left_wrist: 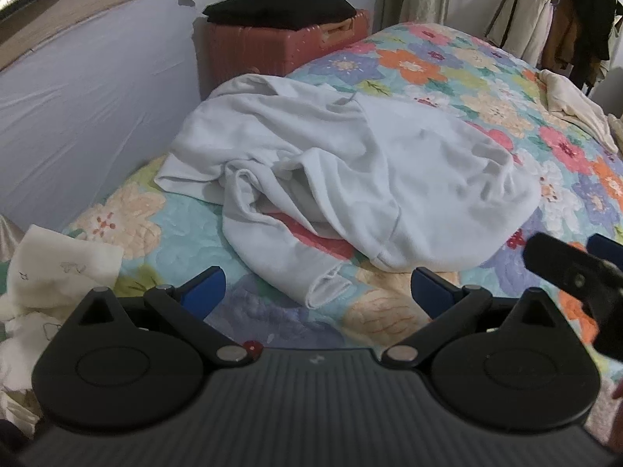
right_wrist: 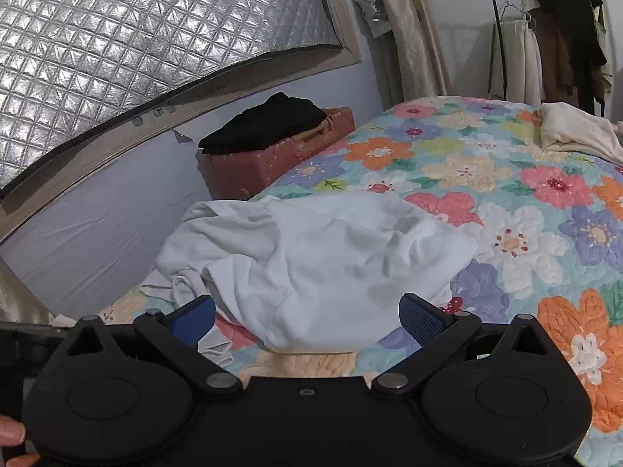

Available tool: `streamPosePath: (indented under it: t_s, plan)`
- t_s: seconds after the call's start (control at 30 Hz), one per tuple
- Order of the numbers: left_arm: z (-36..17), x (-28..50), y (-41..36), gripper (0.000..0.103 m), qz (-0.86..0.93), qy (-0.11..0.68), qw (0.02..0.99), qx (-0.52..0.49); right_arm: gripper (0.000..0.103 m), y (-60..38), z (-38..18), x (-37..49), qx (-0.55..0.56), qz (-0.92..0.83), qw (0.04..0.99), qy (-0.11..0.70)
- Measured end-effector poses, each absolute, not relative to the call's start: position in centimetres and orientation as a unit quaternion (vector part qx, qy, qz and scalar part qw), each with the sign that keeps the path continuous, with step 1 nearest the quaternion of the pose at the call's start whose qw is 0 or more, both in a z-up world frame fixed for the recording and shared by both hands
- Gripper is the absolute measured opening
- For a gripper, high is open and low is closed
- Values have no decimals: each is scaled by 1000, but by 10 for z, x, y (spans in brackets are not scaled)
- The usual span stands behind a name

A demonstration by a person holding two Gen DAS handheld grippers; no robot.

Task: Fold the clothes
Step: 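Move both grippers toward the crumpled white sweatshirt on the bed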

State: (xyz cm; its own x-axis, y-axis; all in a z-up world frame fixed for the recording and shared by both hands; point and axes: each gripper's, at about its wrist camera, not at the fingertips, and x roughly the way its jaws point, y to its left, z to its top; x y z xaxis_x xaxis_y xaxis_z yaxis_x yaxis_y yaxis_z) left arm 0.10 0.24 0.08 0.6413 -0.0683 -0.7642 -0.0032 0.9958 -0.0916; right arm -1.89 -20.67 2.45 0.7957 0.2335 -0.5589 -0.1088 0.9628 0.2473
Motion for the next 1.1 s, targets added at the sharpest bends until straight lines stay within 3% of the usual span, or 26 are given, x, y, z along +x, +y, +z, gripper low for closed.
streamPosePath:
  t_s: [0.37,1.1]
  plan:
    - [1,-3,3,103,4,391,919,-44,102,-211,30,-28,89,91,946,299]
    - [-6,0,-5,103,-13,405,914,-6,102,-217,25,-29,93,89,941,313]
